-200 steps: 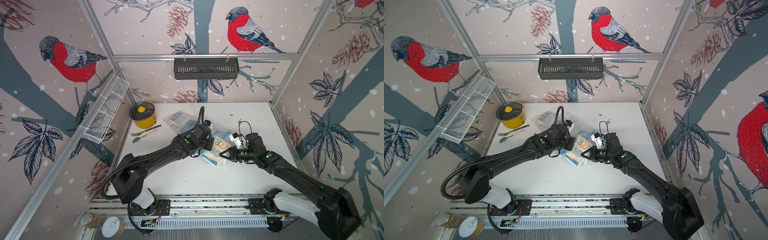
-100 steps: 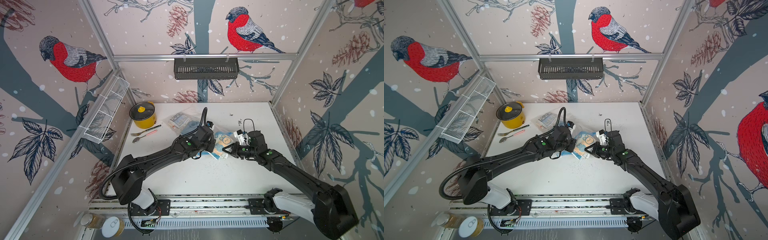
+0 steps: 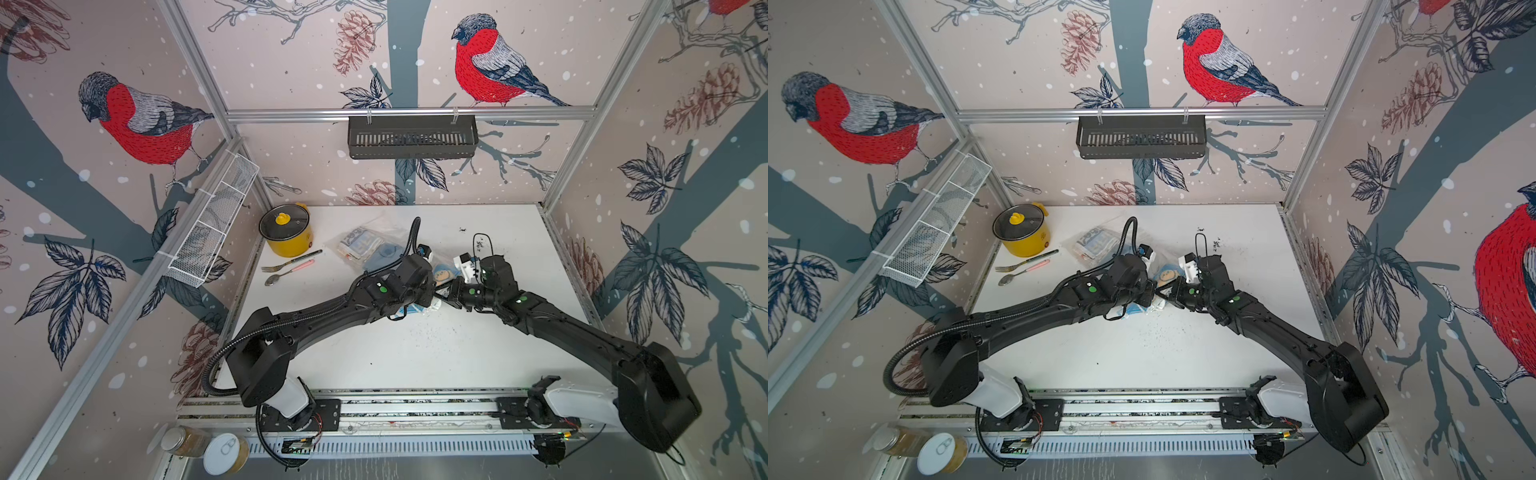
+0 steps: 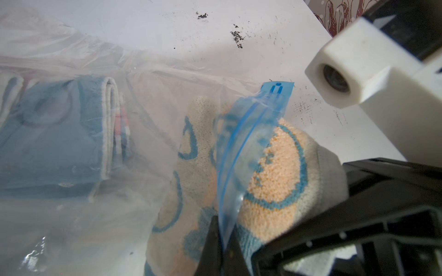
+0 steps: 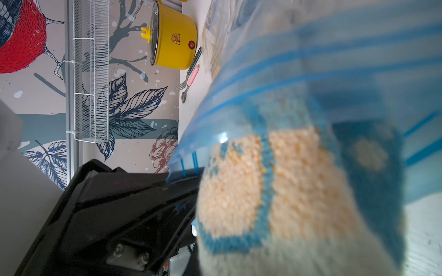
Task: Place the folded towel into the vacuum bag
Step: Place the towel in the vacuum bag.
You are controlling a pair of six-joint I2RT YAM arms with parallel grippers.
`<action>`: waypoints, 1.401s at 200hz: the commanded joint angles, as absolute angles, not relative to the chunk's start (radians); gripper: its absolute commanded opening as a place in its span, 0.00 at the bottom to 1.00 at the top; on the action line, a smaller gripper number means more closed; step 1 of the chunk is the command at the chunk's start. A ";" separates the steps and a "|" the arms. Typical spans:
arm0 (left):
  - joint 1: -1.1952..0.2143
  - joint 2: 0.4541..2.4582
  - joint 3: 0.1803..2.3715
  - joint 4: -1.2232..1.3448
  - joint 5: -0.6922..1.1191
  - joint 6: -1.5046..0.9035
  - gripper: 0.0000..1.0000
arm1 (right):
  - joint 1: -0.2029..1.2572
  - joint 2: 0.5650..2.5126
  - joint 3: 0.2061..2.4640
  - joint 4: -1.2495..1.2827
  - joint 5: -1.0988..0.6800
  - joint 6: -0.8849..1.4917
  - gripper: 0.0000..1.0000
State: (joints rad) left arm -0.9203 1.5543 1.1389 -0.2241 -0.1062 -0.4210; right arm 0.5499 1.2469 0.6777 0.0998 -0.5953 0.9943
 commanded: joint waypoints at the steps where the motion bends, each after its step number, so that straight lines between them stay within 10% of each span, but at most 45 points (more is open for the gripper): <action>1: -0.922 1.557 1.152 -0.199 -0.073 -0.442 0.00 | 0.558 1.281 0.677 0.188 -0.539 0.993 0.00; 141: -0.921 1.522 1.145 -0.193 -0.018 -0.433 0.00 | 0.560 1.452 0.694 0.340 -0.402 0.982 0.02; 170: -0.922 1.506 1.146 -0.192 -0.021 -0.436 0.00 | 0.544 1.447 0.669 0.301 -0.342 0.981 0.18; 215: -0.922 1.501 1.144 -0.199 -0.029 -0.435 0.00 | 0.526 1.400 0.674 0.215 -0.296 0.974 0.69; 280: -0.920 1.517 1.150 -0.196 -0.041 -0.443 0.00 | 0.531 1.160 0.642 -0.006 -0.173 0.956 0.76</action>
